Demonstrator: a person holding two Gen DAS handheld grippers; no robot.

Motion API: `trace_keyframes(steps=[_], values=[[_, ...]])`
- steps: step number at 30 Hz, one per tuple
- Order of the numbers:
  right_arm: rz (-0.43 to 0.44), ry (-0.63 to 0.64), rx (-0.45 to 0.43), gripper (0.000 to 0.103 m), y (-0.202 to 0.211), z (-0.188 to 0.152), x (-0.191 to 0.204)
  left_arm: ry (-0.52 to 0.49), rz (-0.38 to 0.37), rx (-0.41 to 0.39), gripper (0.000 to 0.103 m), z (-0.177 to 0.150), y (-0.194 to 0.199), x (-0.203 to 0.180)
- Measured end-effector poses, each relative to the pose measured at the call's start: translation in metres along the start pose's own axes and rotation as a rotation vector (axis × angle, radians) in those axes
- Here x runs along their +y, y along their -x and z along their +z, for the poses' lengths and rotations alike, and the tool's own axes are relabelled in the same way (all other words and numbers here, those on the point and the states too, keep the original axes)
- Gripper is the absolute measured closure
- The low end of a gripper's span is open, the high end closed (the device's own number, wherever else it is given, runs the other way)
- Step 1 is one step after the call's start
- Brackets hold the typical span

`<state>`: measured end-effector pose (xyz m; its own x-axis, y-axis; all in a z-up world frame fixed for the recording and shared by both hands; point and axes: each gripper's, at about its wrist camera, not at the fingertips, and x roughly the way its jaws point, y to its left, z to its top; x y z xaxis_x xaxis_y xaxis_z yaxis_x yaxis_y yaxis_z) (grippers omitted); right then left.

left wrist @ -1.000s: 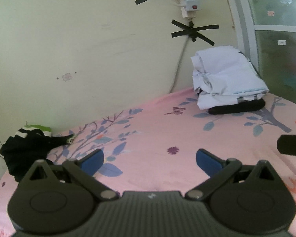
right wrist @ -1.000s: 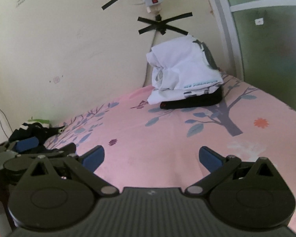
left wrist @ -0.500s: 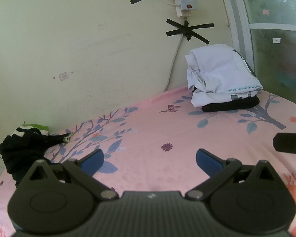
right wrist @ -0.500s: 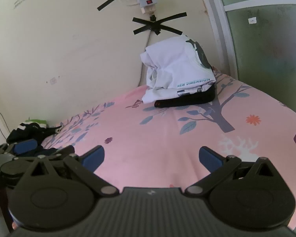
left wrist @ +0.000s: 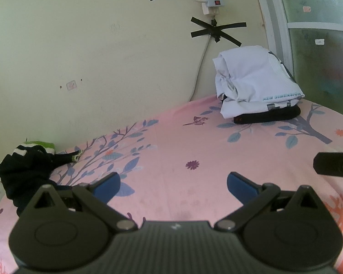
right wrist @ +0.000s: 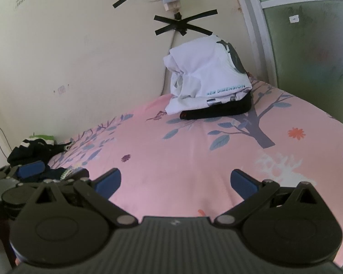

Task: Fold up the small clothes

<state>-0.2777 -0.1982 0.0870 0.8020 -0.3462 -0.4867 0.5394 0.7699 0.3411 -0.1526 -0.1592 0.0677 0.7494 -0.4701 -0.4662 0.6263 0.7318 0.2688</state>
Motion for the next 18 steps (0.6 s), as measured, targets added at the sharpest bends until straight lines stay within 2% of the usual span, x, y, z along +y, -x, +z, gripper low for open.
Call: trace_keyframes(steps=[18], values=[[-0.003, 0.029, 0.012, 0.006, -0.0073, -0.0024, 0.0091, 0.024, -0.012, 0.011, 0.0, -0.0064, -0.007, 0.0088]])
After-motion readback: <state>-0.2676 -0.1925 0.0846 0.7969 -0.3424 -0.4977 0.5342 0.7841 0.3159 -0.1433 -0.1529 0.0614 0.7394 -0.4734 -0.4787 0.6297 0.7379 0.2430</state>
